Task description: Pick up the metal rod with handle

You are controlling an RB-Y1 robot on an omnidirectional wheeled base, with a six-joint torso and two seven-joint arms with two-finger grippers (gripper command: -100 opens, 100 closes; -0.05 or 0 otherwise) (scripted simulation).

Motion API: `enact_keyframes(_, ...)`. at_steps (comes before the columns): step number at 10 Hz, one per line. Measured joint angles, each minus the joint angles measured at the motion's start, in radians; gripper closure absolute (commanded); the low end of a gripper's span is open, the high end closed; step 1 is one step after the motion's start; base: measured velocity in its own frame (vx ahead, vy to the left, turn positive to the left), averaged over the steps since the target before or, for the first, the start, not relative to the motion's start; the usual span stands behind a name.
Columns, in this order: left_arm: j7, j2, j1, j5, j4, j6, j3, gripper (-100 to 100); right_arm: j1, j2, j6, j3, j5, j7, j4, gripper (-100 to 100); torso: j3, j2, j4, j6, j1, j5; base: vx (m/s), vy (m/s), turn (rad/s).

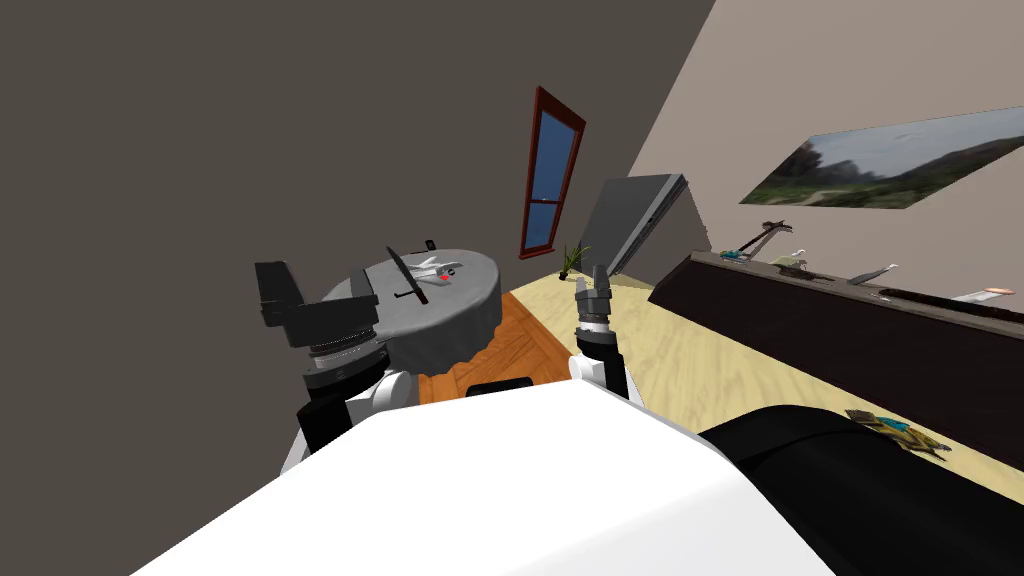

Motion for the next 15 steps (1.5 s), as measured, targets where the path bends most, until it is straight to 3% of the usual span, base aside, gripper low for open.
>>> enact_keyframes(4, 0.03, 0.081, -0.016, 0.028, 0.007, 0.044, 0.01, -100, 0.0, 0.0, 0.0, 0.0, 0.0, 0.0, 0.0, 0, -0.001, -0.002, 0.0, 0.0, -0.001, 0.0, 0.025, -0.017, 0.058)
enact_keyframes(7, 0.076, 0.126, -0.041, 0.07, 0.028, 0.098, 0.026, -100, 0.0, 0.0, 0.0, 0.0, 0.0, 0.0, 0.0, 0, -0.002, -0.003, -0.001, 0.0, -0.002, 0.0, 0.039, -0.035, 0.094)
enact_keyframes(11, 0.165, 0.155, -0.069, 0.151, 0.034, 0.21, 0.058, -100, 0.0, 0.0, 0.0, 0.0, 0.0, 0.0, 0.0, 0, -0.002, -0.004, -0.001, 0.0, -0.003, -0.001, 0.052, -0.042, 0.119)
enact_keyframes(15, 0.264, 0.157, -0.117, 0.239, 0.061, 0.33, 0.086, -100, 0.0, 0.0, 0.0, 0.0, 0.0, 0.0, 0.0, 0, -0.002, -0.004, -0.001, 0.0, -0.004, -0.001, 0.05, -0.052, 0.112)
